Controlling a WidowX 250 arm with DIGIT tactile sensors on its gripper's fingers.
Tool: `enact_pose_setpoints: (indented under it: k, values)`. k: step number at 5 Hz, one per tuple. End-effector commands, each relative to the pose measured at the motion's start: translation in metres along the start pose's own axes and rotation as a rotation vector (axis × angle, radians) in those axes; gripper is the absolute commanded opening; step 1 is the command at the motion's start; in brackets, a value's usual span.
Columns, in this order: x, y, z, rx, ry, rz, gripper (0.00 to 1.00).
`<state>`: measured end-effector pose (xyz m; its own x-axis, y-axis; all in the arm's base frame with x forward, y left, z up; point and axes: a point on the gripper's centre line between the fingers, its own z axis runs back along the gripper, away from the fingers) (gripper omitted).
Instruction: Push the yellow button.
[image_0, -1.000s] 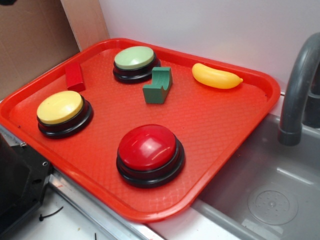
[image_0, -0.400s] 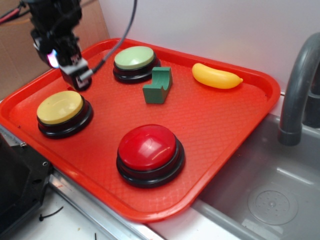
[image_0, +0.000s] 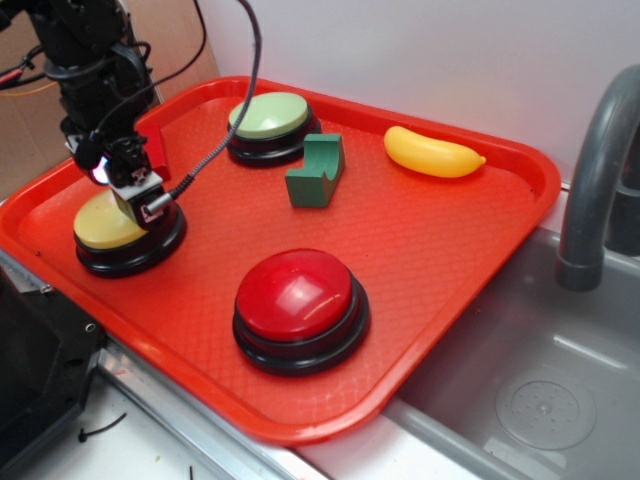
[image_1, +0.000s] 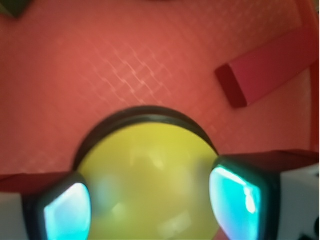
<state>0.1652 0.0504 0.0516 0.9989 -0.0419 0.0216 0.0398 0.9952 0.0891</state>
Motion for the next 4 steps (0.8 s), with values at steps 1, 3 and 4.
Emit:
enact_pose_setpoints:
  k: [1, 3, 4]
  values:
    - [0.007, -0.005, 0.017, 0.043, 0.006, -0.015, 1.00]
    - [0.017, 0.002, 0.063, 0.064, -0.020, 0.038, 1.00]
    - [0.019, 0.004, 0.066, 0.047, -0.015, 0.043, 1.00]
